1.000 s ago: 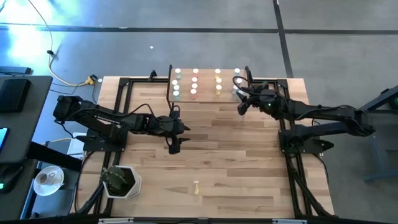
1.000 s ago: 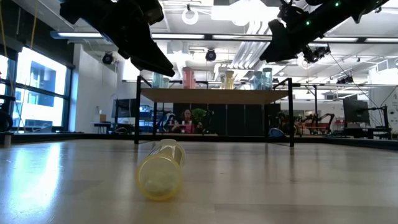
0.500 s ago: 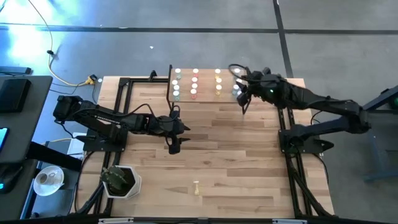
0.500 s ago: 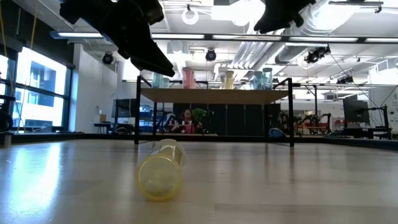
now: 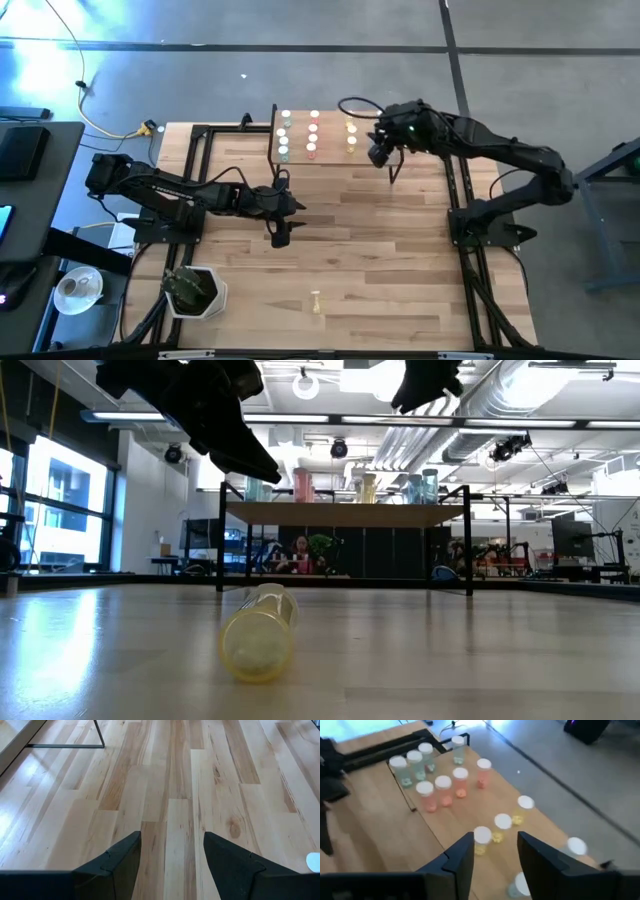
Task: Pick and place medicine bottles onto shelf by color
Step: Adjust the blue pill bottle on the shelf
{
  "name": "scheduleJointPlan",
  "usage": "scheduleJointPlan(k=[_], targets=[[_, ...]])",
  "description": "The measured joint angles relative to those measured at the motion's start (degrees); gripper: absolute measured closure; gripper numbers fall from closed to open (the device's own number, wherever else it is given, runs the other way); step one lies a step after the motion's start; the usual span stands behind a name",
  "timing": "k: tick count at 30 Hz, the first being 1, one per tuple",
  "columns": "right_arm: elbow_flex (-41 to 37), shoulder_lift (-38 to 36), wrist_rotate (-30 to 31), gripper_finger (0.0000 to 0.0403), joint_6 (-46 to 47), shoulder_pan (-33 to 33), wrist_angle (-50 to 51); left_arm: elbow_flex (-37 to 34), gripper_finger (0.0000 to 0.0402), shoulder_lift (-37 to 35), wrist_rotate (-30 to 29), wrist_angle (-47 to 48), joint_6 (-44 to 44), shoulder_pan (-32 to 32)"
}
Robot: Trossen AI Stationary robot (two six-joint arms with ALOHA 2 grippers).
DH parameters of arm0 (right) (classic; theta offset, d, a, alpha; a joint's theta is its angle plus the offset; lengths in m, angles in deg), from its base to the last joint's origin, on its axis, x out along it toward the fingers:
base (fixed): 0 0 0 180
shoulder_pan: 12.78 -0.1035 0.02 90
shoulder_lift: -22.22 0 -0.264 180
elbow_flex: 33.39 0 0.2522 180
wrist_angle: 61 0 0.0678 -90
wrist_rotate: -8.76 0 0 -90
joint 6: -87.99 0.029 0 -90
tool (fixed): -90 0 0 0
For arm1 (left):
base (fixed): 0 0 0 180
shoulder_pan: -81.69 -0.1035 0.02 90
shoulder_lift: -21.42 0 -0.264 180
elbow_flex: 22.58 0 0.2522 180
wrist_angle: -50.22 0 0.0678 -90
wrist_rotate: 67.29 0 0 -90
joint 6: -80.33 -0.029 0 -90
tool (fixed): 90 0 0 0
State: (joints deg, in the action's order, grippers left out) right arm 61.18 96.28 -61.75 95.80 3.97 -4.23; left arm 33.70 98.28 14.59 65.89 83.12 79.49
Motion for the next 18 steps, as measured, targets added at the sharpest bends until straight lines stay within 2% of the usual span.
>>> scheduleJointPlan(k=[5,14,18], targets=[[2.20,3.47,-4.57,0.0300,3.91,1.68,0.77,0.00,0.0195,0.00,0.02,0.00,0.00,0.00],[2.49,7.71,-4.74,0.0394,7.39,2.40,4.50,0.02,0.0195,0.00,0.02,0.00,0.00,0.00],[2.49,8.99,-4.82,0.0396,8.76,2.76,4.84,0.00,0.0195,0.00,0.02,0.00,0.00,-0.02]])
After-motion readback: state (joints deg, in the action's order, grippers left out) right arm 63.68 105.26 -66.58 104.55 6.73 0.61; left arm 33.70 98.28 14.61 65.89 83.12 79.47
